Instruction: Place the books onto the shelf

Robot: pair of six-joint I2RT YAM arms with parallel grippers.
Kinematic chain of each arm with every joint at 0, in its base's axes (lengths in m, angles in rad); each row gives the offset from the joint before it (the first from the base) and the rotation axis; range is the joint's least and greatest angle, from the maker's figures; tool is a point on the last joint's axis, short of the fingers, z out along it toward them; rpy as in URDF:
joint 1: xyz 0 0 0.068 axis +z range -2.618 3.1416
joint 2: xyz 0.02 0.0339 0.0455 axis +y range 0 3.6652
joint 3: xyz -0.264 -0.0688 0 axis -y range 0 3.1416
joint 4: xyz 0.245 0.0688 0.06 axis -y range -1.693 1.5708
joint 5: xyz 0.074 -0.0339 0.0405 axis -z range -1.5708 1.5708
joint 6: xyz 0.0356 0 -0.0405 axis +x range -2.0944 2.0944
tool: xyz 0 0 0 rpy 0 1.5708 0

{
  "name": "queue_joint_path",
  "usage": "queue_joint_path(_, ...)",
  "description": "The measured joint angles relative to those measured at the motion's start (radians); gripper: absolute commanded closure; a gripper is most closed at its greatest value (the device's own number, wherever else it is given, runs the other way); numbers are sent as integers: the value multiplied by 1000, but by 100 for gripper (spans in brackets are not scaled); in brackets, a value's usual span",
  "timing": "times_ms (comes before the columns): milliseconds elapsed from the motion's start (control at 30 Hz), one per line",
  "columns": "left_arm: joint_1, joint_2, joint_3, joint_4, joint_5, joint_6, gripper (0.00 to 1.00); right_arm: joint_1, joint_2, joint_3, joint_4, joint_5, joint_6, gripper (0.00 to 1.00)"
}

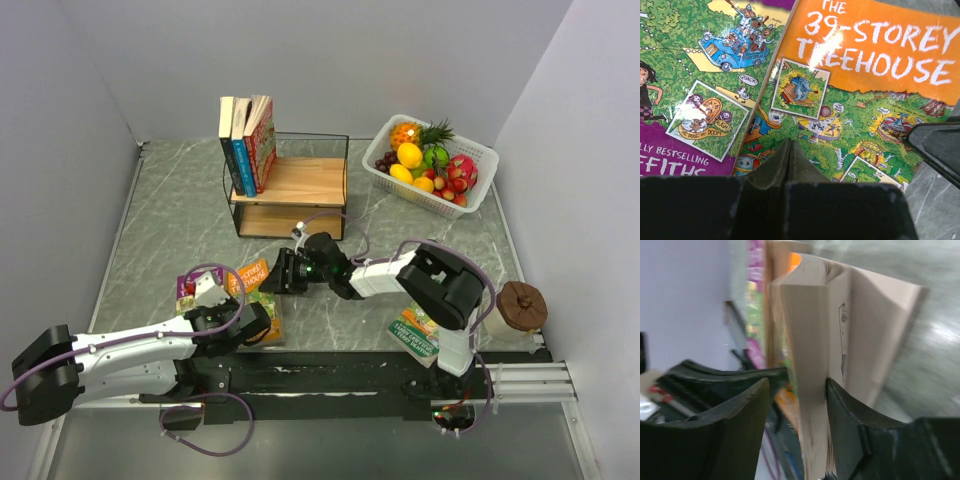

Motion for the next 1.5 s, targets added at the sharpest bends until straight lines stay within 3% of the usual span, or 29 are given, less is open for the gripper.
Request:
queue_joint_path(167,0,0,0,2,-1,6,98,1,47,0,107,-49,49,60)
queue_joint_path(300,0,0,0,2,-4,14,99,1,60,6,114,-57,55,97)
queue_joint_path(333,0,0,0,2,-5,17,99,0,65,9,115,-58,56,100)
queue_joint_path(533,0,-2,14,-7,4,52,91,-1,38,-9,53,-26,22,100)
queue_joint_path(733,-6,-61,142,-60,20,111,77,21,-270,-55,-354,64,-153,100)
queue_joint_path(833,-13,-129,239,-71,2,162,62,33,-472,-53,-536,128,-256,100)
queue_joint_path(900,-14,-177,294,-60,-5,220,41,34,-579,-37,-644,157,-316,100)
queue_joint_path(1033,-14,-263,343,18,14,360,24,32,-701,24,-827,191,-416,100)
queue_joint_path(1067,-14,-295,343,49,32,396,10,32,-726,37,-864,196,-439,100)
queue_joint_path(1133,-15,-365,340,109,66,470,1,23,-775,61,-938,200,-476,100)
queue_joint_path(1300,-15,-539,324,314,179,626,4,-56,-900,126,-1054,113,-526,100)
queue_joint_path(1500,-15,-483,373,447,369,779,4,-221,-992,198,-1012,-134,-497,100)
